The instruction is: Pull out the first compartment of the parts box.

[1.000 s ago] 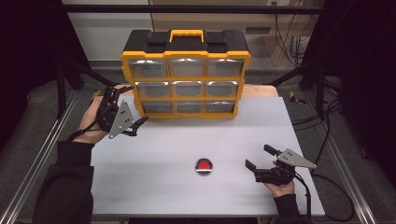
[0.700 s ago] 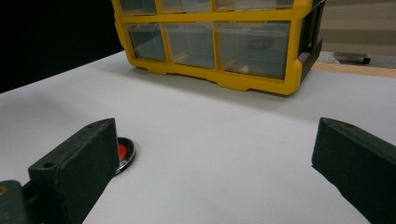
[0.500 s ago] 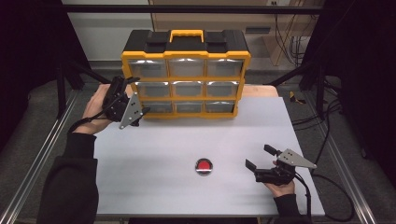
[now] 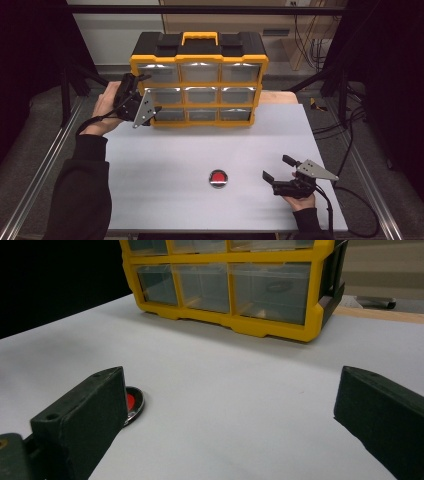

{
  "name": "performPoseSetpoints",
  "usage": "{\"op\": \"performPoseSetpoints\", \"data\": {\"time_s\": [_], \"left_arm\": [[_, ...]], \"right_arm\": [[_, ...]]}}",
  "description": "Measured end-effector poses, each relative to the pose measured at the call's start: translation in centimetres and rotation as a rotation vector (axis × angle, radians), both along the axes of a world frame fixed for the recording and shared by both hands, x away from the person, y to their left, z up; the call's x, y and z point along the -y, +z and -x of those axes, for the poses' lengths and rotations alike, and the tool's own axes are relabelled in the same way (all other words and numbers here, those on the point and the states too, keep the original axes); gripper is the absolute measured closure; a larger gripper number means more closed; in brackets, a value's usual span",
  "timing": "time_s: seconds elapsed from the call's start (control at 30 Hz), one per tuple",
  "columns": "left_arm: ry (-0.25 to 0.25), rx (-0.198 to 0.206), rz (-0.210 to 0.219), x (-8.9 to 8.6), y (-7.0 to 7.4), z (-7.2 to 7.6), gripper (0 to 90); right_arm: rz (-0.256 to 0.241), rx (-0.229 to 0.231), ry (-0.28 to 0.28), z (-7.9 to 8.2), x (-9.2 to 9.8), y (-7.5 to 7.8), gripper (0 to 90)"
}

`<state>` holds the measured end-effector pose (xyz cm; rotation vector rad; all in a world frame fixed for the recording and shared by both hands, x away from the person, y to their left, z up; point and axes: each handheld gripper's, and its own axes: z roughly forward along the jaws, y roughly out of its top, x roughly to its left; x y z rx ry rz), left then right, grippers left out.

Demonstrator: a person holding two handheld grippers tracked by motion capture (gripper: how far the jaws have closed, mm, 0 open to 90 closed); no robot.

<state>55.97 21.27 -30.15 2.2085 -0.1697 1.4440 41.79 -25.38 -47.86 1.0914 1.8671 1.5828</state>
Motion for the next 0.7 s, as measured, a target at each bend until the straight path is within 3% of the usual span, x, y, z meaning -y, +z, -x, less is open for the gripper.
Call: {"op": "performPoseSetpoints", "data": {"time_s": [0.23, 0.3, 0.7], "left_arm": [[0.019, 0.026, -0.030, 0.0, 0.6, -1.1, 4.8], [0.022, 0.039, -0.021, 0.0, 0.8, -1.4, 5.2], [0.026, 0.069, -0.074, 0.7, 0.7, -3.0, 7.6]], "right_arm": [[-0.001, 0.003, -0.003, 0.0, 0.0, 0.0, 1.4], [-0.002, 0.001, -0.003, 0.0, 0.0, 0.0, 1.4], [0.000, 0.004, -0.003, 0.0, 0.0, 0.0, 1.4]]}}
